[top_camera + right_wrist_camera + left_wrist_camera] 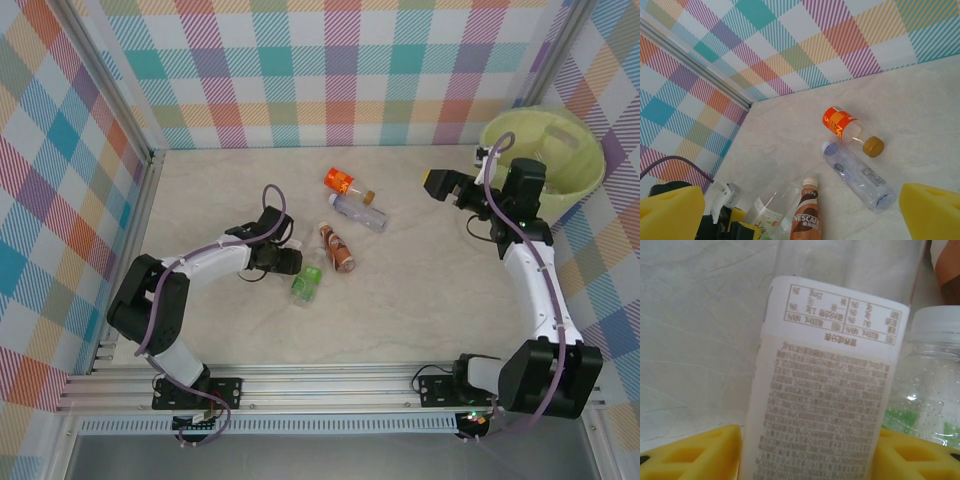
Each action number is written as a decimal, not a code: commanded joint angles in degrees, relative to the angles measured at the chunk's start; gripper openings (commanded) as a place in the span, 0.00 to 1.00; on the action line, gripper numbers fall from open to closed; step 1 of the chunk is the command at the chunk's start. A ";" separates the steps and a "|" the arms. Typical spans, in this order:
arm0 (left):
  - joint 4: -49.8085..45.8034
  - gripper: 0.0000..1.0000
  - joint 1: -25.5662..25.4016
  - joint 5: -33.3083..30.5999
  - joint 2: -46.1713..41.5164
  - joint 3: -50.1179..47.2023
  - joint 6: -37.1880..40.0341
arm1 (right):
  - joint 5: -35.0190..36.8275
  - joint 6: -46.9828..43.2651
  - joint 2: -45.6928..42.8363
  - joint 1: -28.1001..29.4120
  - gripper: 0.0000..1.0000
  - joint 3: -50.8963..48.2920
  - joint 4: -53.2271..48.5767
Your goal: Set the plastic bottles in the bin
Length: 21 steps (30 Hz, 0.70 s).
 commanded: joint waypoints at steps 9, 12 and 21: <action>2.29 0.44 -0.07 -1.94 -3.52 -2.27 1.15 | 5.39 1.11 -0.24 6.38 1.00 1.30 2.93; 3.17 0.40 0.19 -2.29 -6.07 -3.27 1.15 | 5.68 1.09 0.28 7.67 1.00 1.47 2.63; 6.68 0.33 -0.05 0.20 -16.84 -4.29 1.24 | 5.84 6.78 0.83 10.43 1.00 1.64 0.55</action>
